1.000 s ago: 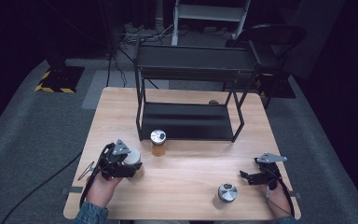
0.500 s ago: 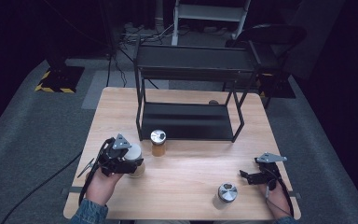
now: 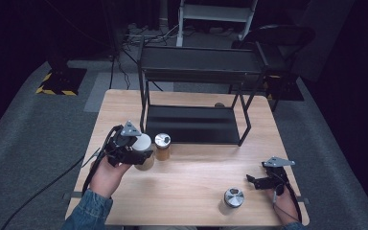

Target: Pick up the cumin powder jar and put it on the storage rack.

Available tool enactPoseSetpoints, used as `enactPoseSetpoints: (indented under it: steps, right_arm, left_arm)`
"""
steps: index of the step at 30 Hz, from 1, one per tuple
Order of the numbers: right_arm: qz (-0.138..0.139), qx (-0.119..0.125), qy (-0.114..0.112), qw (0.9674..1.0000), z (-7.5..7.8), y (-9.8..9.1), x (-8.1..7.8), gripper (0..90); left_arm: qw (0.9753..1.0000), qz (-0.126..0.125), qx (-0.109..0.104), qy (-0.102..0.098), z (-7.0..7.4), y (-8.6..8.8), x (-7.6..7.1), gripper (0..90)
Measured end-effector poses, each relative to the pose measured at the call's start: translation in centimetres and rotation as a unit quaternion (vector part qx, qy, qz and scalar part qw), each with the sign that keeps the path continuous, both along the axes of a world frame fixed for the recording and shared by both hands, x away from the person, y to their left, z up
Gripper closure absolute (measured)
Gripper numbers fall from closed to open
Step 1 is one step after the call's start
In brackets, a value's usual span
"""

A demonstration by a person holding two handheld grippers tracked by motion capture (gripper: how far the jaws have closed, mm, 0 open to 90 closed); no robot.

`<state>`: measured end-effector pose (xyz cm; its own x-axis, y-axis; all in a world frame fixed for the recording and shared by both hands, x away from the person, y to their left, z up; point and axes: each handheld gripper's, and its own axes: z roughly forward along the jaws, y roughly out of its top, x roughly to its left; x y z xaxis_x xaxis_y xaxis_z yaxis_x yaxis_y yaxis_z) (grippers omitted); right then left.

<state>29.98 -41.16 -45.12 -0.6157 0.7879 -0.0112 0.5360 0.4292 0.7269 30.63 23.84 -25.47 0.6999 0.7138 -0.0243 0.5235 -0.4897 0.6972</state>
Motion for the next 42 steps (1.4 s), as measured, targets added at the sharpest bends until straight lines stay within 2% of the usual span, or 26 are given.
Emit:
enactPoseSetpoints:
  steps: [1,3,4,6,8,16,20,23,33,38,42]
  right_arm:
    - [0.000,0.000,0.000,1.0000,0.0,0.0,0.0,4.4]
    - [0.000,0.000,0.000,1.0000,0.0,0.0,0.0,4.4]
    - [0.000,0.000,0.000,1.0000,0.0,0.0,0.0,4.4]
    - [0.000,0.000,0.000,1.0000,0.0,0.0,0.0,4.5]
    - [0.000,0.000,0.000,1.0000,0.0,0.0,0.0,4.4]
    - [0.000,0.001,0.000,1.0000,0.0,0.0,0.0,4.6]
    - [0.000,0.001,0.000,1.0000,0.0,0.0,0.0,4.5]
    - [0.000,0.001,0.000,1.0000,0.0,0.0,0.0,4.6]
    - [0.000,0.001,0.000,1.0000,0.0,0.0,0.0,4.6]
    - [0.000,0.001,0.000,1.0000,0.0,0.0,0.0,4.6]
    - [0.000,0.001,0.000,1.0000,0.0,0.0,0.0,4.6]
  left_arm:
    - [1.0000,0.000,0.000,0.000,0.0,0.0,0.0,33.5]
    - [1.0000,-0.002,0.000,-0.004,1.2,-0.4,0.9,33.6]
    - [1.0000,-0.002,0.000,-0.004,1.2,-0.4,0.9,33.6]
    - [0.9998,-0.006,0.009,-0.014,2.0,-1.1,1.4,33.6]
    - [0.9998,-0.007,0.011,-0.015,2.6,-1.5,2.0,33.6]
    - [0.9998,0.005,-0.003,-0.017,3.4,-2.6,5.1,33.6]
    - [0.9996,0.019,-0.009,-0.020,3.2,-3.3,6.4,33.6]
    - [0.9992,0.032,0.000,-0.025,3.1,-4.4,7.6,33.6]
    - [0.9980,0.057,0.002,-0.027,2.3,-6.0,10.3,33.6]
    - [0.9965,0.079,0.002,-0.025,1.1,-7.1,11.8,33.6]
    - [0.9960,0.086,0.010,-0.020,0.1,-7.9,13.0,33.6]
